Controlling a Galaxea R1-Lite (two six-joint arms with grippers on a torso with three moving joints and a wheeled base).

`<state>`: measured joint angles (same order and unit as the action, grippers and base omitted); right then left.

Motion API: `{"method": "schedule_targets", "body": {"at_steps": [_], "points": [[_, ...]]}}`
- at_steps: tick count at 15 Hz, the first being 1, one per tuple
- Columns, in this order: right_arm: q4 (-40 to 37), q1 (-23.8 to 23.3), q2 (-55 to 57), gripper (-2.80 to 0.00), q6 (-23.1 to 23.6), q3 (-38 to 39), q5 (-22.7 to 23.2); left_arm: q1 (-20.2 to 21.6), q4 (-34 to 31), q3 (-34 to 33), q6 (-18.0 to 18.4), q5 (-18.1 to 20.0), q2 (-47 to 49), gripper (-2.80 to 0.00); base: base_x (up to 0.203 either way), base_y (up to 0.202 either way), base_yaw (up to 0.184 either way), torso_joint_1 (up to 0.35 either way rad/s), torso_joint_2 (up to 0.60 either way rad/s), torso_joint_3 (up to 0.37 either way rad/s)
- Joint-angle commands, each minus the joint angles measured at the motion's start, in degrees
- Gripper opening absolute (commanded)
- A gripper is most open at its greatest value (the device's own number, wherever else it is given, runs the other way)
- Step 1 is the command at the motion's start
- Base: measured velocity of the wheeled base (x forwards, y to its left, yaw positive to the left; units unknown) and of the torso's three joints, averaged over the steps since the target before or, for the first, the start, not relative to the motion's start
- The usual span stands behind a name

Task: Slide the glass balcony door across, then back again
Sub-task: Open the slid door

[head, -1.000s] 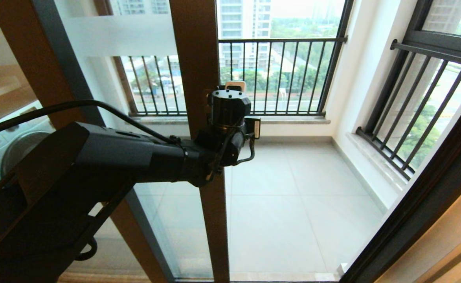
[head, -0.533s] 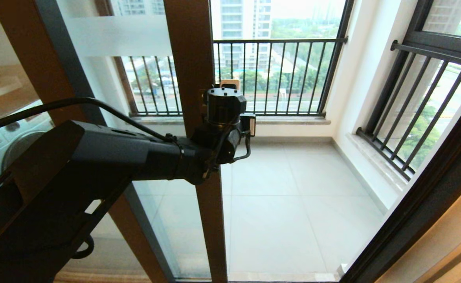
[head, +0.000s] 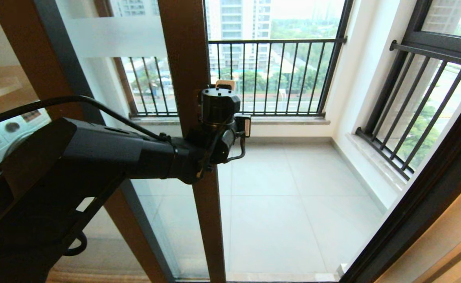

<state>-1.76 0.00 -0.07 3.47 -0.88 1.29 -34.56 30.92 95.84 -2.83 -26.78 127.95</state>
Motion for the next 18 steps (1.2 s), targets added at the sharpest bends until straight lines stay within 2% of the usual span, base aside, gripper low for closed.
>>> {"method": "schedule_targets", "body": {"at_steps": [1, 10, 18], "points": [[0.0, 0.0, 0.1, -2.8, 0.0, 0.0, 0.0, 0.8, 0.1, -0.4, -0.1, -0.4, -0.4, -2.8, 0.0, 0.0, 0.0, 0.0, 0.0, 0.0], [0.0, 0.0, 0.1, -2.8, 0.0, 0.0, 0.0, 2.7, 1.9, -3.6, 0.0, -0.5, -1.4, -2.8, 0.0, 0.0, 0.0, 0.0, 0.0, 0.0], [0.0, 0.0, 0.1, -2.8, 0.0, 0.0, 0.0, 2.5, 4.7, -7.7, 0.0, -0.5, -6.5, -2.8, 0.0, 0.0, 0.0, 0.0, 0.0, 0.0]]}}
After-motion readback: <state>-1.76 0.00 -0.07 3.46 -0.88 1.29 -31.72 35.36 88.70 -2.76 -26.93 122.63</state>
